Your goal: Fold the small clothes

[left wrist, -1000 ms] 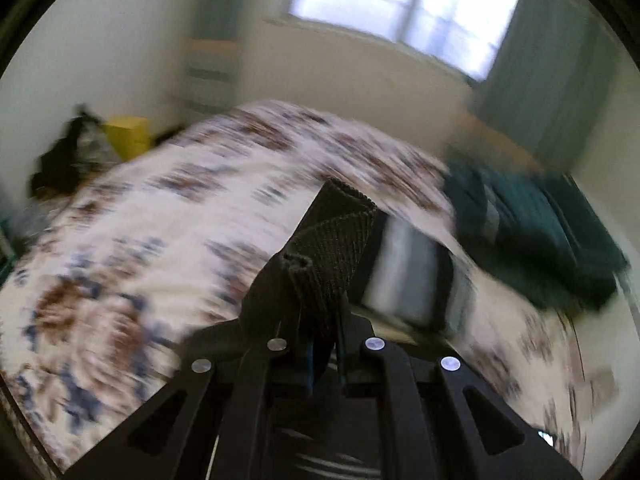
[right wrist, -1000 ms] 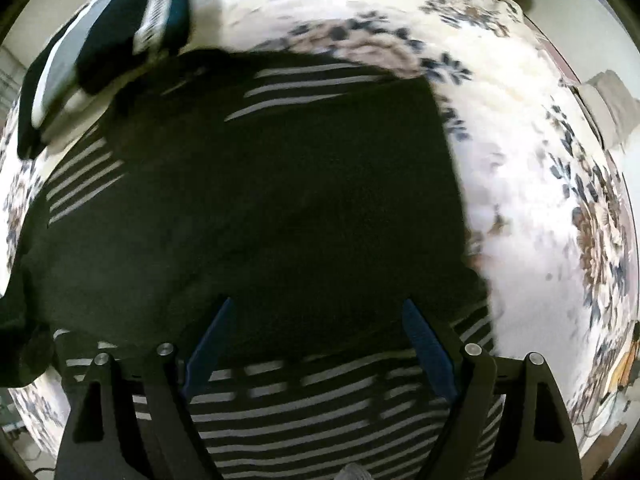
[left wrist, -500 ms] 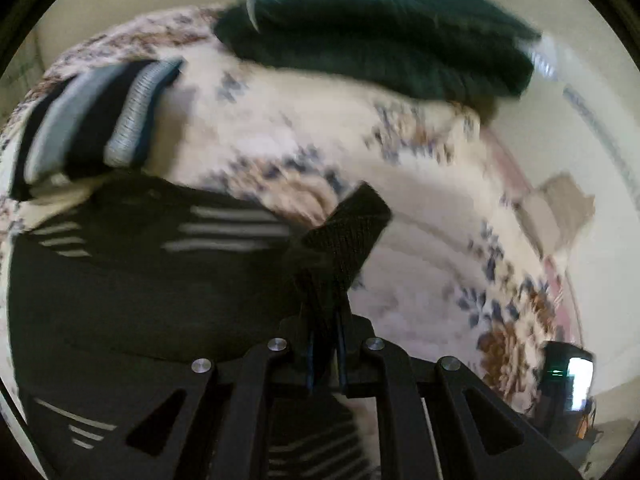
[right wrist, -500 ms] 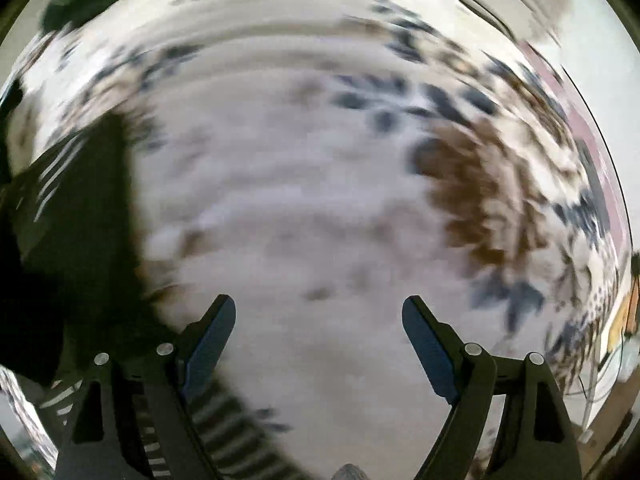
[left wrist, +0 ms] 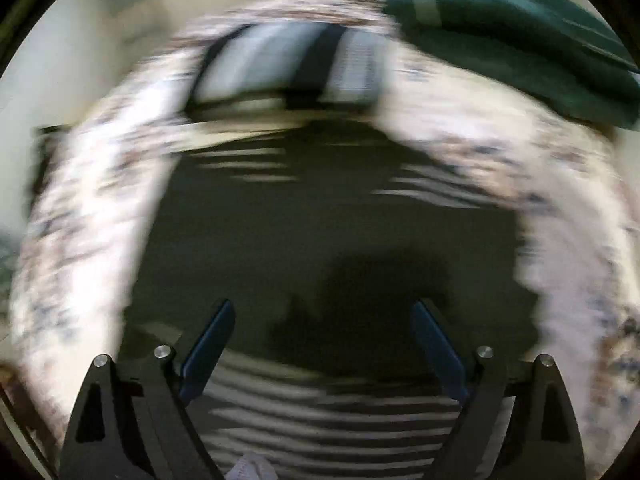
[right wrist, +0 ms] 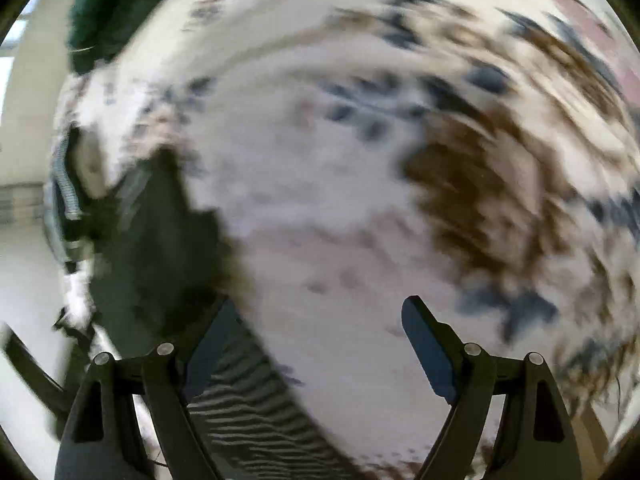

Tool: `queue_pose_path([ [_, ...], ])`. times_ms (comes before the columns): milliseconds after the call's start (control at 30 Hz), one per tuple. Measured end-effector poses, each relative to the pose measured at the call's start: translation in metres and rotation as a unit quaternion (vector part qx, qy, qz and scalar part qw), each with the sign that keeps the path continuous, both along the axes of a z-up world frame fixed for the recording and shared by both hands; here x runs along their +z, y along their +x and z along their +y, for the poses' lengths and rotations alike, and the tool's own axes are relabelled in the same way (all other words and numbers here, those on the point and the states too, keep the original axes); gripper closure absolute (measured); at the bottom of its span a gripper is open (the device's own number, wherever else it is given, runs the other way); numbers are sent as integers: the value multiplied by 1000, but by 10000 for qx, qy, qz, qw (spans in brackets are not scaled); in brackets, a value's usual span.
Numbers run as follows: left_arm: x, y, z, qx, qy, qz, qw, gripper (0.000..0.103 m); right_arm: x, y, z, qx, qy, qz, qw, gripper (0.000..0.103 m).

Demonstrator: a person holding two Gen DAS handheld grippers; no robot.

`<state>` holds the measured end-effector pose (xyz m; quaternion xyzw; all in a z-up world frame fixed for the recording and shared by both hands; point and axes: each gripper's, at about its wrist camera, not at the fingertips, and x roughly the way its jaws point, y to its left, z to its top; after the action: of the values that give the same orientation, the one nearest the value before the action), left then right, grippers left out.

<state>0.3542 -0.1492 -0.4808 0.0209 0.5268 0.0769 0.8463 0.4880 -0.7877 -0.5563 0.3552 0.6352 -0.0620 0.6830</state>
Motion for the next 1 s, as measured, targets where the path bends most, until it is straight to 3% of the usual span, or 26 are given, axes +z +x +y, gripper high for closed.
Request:
queue_pose_path([
  [33,-3,-9,25,288,382,-7,9989,13,2,22,7,114,64,-107,9999,17],
  [100,-16,-24,62,662,782,113,9947,13,-2,73,23,483,168,-305,9982,17],
  [167,-35,-38,103,1084,951,475,9884,12,-17,132,49,1015,302,-339,9938,17],
  [267,-49,-56,134,1467,1005,674,9818,13,-56,200,80,1395,402,7,9894,17],
  [300,-52,-63,142,1561,1039,712,9797,13,-70,211,87,1473,481,189,9877,22],
  [367,-56,-72,150,1651,1034,756,9779,13,-88,230,108,1716,686,413,9819,76],
  [400,-59,-76,151,1690,1018,794,9771,13,-90,233,116,1849,579,448,9800,97],
  [467,-63,-83,154,1742,925,869,9765,13,-65,242,124,1934,-23,-42,9811,98],
  [567,-69,-83,150,1735,794,933,9772,13,-38,263,111,1517,-359,-474,9866,99],
  [633,-70,-78,145,1684,714,937,9786,13,-59,274,108,1530,6,26,9882,98],
  [700,-67,-72,142,1651,582,909,9804,12,-69,276,111,1731,-34,390,9841,95],
  [767,-60,-61,141,1576,400,789,9835,12,-57,268,107,1805,28,310,9831,76],
  [800,-58,-53,143,1526,325,712,9852,12,-44,258,100,1776,-51,180,9839,56],
  [833,-54,-41,145,1487,274,617,9866,12,-36,246,93,1723,-101,97,9849,44],
  [900,-50,-24,154,1479,90,504,9877,13,-31,221,79,1517,-39,105,9884,43],
  [1000,-54,14,172,1459,-266,380,9882,13,-48,179,57,1233,317,351,9912,43],
])
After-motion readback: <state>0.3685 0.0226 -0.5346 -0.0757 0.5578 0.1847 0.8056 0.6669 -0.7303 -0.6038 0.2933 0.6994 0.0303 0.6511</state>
